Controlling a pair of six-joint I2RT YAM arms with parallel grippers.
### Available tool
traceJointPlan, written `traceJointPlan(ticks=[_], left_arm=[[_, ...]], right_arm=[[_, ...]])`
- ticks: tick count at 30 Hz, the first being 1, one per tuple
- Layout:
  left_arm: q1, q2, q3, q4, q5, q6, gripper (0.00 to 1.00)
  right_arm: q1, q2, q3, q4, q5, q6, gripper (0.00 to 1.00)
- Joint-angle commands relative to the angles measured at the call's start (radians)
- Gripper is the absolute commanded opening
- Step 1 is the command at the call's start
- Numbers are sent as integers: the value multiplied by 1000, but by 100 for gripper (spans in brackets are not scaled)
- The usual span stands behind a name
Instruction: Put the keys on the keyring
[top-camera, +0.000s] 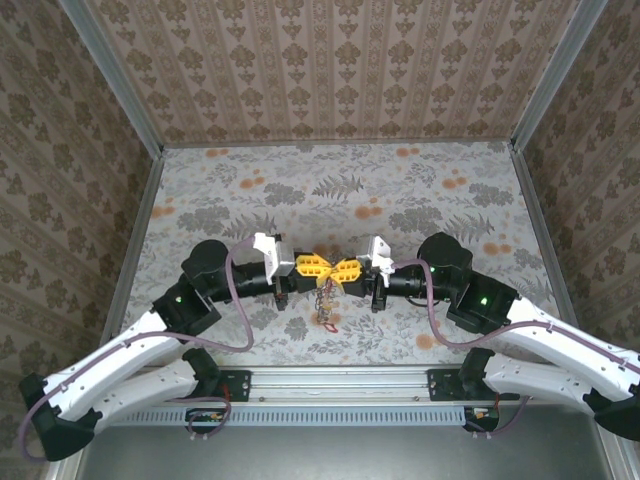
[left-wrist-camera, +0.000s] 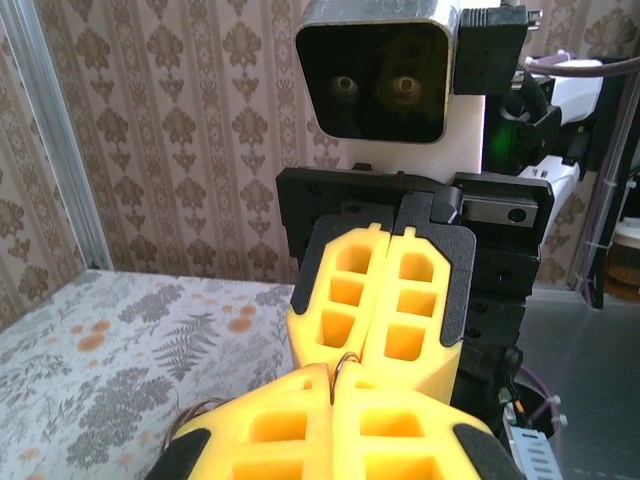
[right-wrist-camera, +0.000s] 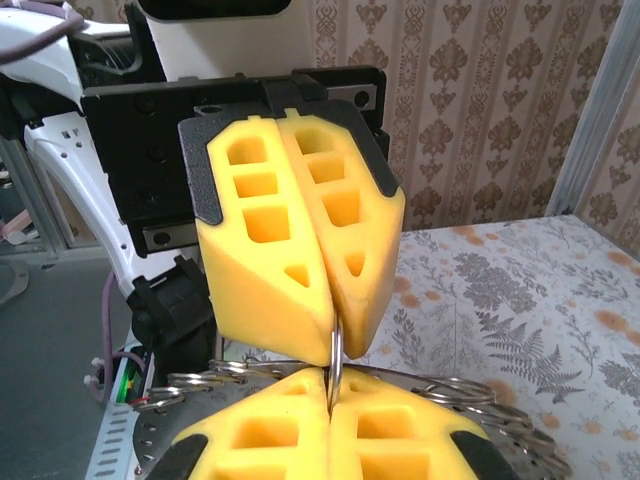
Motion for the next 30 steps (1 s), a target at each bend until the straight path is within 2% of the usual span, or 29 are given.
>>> traceJointPlan(ticks=[1,4,6,10,19,21,25,26,27,28,30], left_arm=[[-19,7,156,-248,-61,125,1],[-76,50,275,-499,-183,235,22],[-107,78,327,-599,-245,280,29],[-139,124,385,-706,-302,328,32],[-144,168,386,-733,-305,355,34],[-144,178,382,-731,-303,355,34],[-144,182,375,-718,-295,354,25],[-144,180,371,-712,-295,353,20],[-144,179,369,-710,-296,352,8],[-143,177,368,-711,-294,354,0],[-143,169,366,-705,-281,350,0]], right_arm=[[-7,-13,17,-53,7,-5,0],[-8,8,45,-102,43,-28,0],[-7,23,61,-130,50,-40,0],[-6,50,89,-165,38,-47,0],[-5,73,108,-173,-7,-52,0],[-4,80,109,-171,-19,-53,0],[0,93,112,-173,-22,-57,0],[1,93,112,-176,-20,-60,0],[1,92,113,-177,-11,-64,0],[3,87,108,-177,3,-68,0],[7,70,92,-166,15,-84,0]])
